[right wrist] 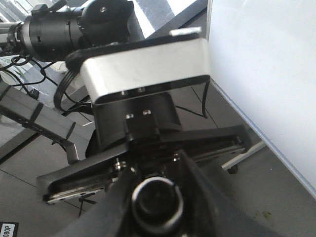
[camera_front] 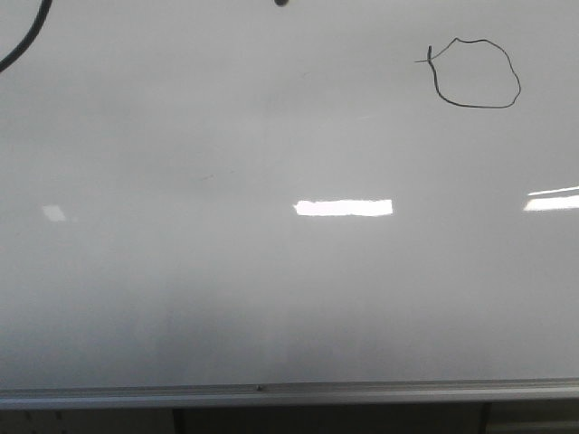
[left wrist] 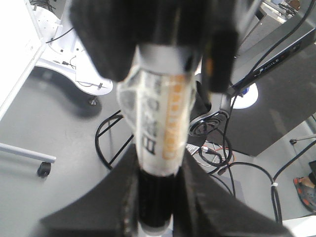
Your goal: Write number 0 on whiteboard
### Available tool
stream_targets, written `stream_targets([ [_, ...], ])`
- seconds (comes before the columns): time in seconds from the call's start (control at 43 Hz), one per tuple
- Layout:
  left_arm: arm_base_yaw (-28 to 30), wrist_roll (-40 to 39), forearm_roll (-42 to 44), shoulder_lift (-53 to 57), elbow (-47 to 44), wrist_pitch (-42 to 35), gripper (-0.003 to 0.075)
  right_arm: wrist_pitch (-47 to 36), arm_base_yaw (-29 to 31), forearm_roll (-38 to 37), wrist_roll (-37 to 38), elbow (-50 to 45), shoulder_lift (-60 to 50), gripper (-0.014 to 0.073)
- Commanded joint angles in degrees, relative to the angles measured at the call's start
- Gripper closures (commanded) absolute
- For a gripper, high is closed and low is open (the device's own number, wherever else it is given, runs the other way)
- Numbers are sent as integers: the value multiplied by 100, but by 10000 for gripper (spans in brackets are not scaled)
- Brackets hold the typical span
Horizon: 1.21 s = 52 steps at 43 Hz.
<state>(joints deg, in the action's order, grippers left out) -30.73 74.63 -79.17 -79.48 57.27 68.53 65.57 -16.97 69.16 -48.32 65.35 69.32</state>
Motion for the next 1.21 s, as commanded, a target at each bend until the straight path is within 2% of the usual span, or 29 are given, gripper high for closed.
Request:
stream_targets([
  [0.0, -20, 70, -143, 205, 180, 247, 739, -177, -16, 481, 21, 158, -141, 250],
  [0.093, -20, -14, 224, 205, 180, -86, 739, -399, 4, 491, -50, 263, -202, 120],
  [0.233, 35, -516, 1160, 205, 180, -940, 739, -867, 235, 282, -63, 428, -444, 111],
  [0.279, 163, -952, 1614, 205, 180, -1436, 739, -1152, 377, -64, -26, 409, -590, 140],
  [0.372, 774, -2127, 2620, 205, 180, -2308, 739, -1832, 662, -913, 327, 77, -1076, 270],
  [0.442, 1344, -2723, 3038, 205, 180, -2521, 739, -2344, 798, -1251, 396, -303, -1498, 349],
  [0.535, 2240, -3104, 3284, 205, 180, -2552, 739, -3009, 868, -1546, 396, -1011, -2132, 459],
  [0.652, 3239, -3155, 3511, 205, 180, -2501, 739, -3627, 868, -1687, 392, -1887, -2881, 574],
  [0.768, 4049, -3547, 3869, 205, 180, -2512, 739, -3854, 868, -1687, 392, -2509, -3448, 652],
  [0.954, 4669, -3793, 4159, -10, 180, -2643, 739, -3682, 868, -1687, 392, -2953, -3808, 662],
  [1.187, 4698, -3731, 4167, -645, 180, -3350, 739, -3494, 868, -1687, 392, -2960, -3808, 662],
])
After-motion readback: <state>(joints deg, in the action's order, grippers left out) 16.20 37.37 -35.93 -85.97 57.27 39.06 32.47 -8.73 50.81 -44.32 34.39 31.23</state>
